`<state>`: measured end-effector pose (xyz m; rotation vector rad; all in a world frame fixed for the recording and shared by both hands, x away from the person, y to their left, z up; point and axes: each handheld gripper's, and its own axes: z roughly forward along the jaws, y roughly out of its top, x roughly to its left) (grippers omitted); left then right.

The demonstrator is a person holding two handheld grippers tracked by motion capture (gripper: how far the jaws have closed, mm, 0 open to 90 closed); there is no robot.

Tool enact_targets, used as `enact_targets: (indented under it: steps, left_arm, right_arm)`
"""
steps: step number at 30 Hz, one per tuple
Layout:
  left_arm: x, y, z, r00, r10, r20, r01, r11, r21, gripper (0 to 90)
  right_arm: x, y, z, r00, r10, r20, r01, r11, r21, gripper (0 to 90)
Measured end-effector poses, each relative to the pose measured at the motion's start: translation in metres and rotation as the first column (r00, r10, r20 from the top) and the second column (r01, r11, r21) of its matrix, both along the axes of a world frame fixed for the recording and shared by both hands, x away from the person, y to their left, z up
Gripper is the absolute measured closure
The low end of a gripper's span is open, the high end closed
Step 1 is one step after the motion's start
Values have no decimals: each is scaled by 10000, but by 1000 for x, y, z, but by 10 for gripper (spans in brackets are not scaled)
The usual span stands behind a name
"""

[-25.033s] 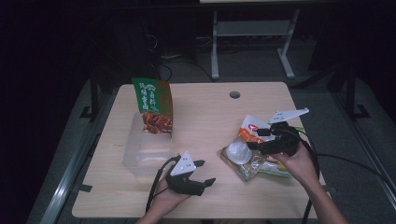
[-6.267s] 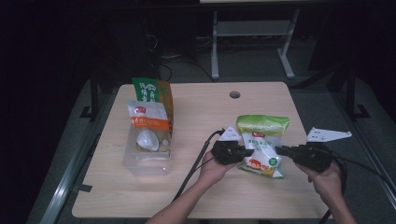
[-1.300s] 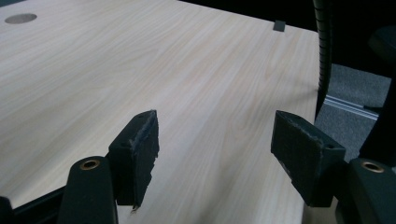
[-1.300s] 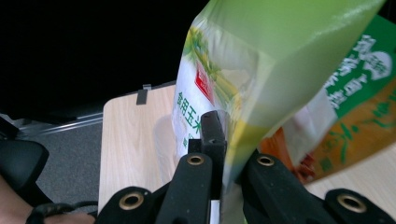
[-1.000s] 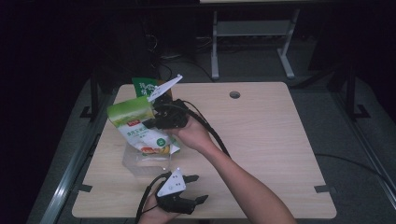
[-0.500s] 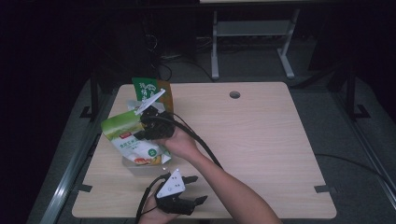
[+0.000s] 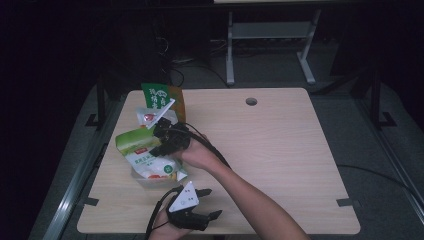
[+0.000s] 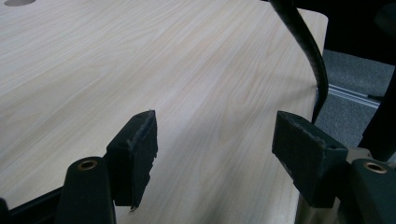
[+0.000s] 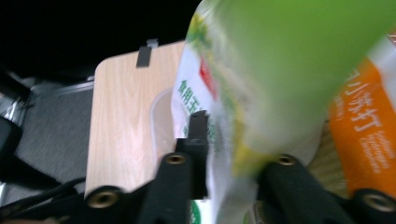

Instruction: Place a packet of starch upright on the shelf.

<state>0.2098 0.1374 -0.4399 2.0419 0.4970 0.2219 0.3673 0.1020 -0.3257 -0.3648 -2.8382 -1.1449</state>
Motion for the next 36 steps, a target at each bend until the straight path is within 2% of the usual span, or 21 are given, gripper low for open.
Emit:
enact_targets:
  steps: [2,4,5,6,8,10,12,14,18,21,23,24,26,27,28,31,36]
  left_arm:
    - [0,0,0,10000,6,36,-6,10000,-4,302]
    - [1,1,1,9999,-31,152,31,10000,44,300]
    - [1,1,1,9999,-15,118,15,10000,25,300]
    - [1,1,0,9999,-25,120,25,10000,25,300]
    - [0,1,0,10000,0,32,1,10000,-30,299]
    - [0,0,0,10000,-26,-79,25,9999,-133,297]
    - [0,0,1,10000,-23,-44,23,9999,-153,296]
    - [-1,-1,2,10000,-34,-25,34,9998,-175,296]
    - [-2,-2,1,9999,-62,-91,61,9999,-160,296]
    - [-1,-2,1,9998,-190,9,190,9998,-1,296]
    - [-2,-3,1,9998,-217,7,217,9997,84,296]
    - [-2,-3,0,9998,-221,-2,221,9997,101,296]
    - [-1,-4,-1,9996,-271,-40,271,9995,131,296]
    - [-1,-4,-1,9996,-288,-7,288,9995,155,295]
    - [-2,-4,-1,9996,-272,-57,273,9995,140,294]
    - [-2,-5,-1,9996,-279,-15,279,9996,109,293]
    - [-1,-5,0,9997,-241,36,241,9997,103,293]
  right_arm:
    - [0,7,-1,9998,219,46,-217,9992,-322,676]
    - [0,13,-3,9994,350,5,-350,9985,-426,687]
    - [0,15,-3,9996,279,-12,-280,9980,-574,725]
    - [0,17,-4,9997,220,140,-209,9973,-701,825]
    - [-1,17,-5,9981,402,466,-363,9960,-818,863]
    - [-4,18,-4,9978,292,587,-239,9957,-890,884]
    - [-5,16,-4,9990,239,369,-218,9981,-571,895]
    - [-7,13,-2,9991,35,412,-21,9995,-330,898]
    - [-7,2,-2,9984,-529,174,515,9959,747,898]
    - [-7,-2,-8,9977,-668,92,655,9931,976,897]
    - [-8,-4,-18,9978,-660,60,650,9926,1022,896]
    - [-9,-5,-21,9972,-739,-95,745,9913,1089,893]
    - [-9,-9,-23,9971,-734,-212,755,9882,1329,853]
    - [-9,-10,-22,9976,-680,-112,689,9896,1263,781]
    - [-10,-11,-20,9974,-716,38,707,9913,1109,755]
    - [-12,-18,-13,9968,-670,433,628,9937,928,797]
    - [-14,-25,-18,9975,-535,472,509,9972,542,870]
